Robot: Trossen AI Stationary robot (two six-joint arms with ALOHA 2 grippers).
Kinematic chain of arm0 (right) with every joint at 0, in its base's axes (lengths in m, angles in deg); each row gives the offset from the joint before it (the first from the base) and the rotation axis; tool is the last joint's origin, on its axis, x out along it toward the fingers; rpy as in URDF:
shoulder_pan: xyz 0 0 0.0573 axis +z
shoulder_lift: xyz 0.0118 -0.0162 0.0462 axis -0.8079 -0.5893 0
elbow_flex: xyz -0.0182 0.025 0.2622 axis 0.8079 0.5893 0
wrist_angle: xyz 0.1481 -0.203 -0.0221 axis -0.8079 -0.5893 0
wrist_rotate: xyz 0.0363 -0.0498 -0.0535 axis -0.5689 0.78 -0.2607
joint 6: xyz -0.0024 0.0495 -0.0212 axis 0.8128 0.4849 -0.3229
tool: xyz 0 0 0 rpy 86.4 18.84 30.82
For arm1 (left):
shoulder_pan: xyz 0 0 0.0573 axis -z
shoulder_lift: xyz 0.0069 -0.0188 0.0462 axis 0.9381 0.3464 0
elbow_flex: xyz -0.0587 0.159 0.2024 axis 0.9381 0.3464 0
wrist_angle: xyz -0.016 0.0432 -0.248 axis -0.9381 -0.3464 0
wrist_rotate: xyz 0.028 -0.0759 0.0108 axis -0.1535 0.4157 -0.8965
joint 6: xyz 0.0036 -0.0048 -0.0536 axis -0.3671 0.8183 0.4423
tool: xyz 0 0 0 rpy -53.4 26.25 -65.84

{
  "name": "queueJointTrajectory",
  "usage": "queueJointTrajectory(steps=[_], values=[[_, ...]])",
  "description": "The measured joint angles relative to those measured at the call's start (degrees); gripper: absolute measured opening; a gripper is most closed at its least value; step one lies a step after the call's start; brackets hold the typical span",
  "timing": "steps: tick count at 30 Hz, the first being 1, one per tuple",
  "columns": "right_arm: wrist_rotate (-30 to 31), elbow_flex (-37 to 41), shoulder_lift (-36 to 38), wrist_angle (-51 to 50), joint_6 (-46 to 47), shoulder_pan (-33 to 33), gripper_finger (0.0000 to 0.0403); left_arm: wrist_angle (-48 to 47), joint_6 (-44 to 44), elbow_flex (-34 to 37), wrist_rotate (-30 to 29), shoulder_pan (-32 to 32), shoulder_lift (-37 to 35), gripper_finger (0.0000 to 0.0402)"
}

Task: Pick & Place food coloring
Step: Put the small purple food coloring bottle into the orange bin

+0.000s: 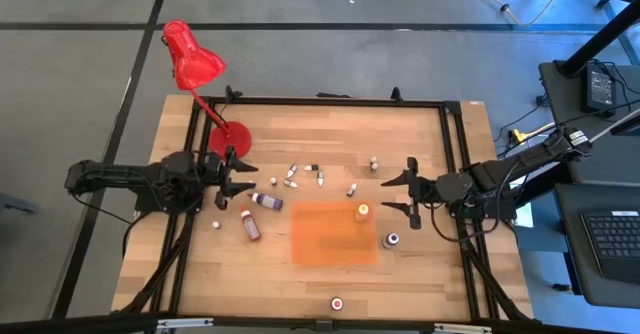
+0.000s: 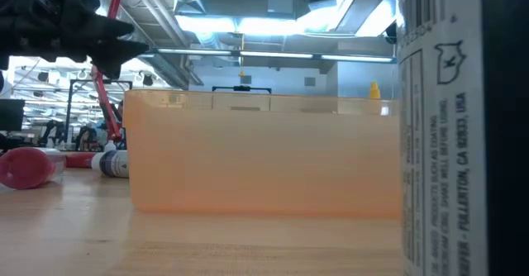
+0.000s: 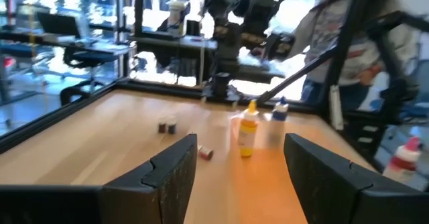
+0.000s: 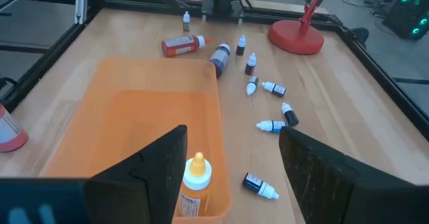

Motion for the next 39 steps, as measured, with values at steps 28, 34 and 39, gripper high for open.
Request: queueJointTrajectory(steps=[28,34,39], values=[[0.1,0.0,-0.1,0.1,0.1,0.0,0.0238,-34.8,12.1,-16.0,-12.1,0.1,22.7,0.0219],[0.1,0.0,-0.1,0.1,0.0,0.0,0.0238,-34.8,11.8,-16.0,-14.1,0.1,28.3,0.0219],[0.1,0.0,-0.1,0.1,0.0,0.0,0.0238,-34.8,11.6,-16.0,-16.8,0.1,32.1,0.0219]])
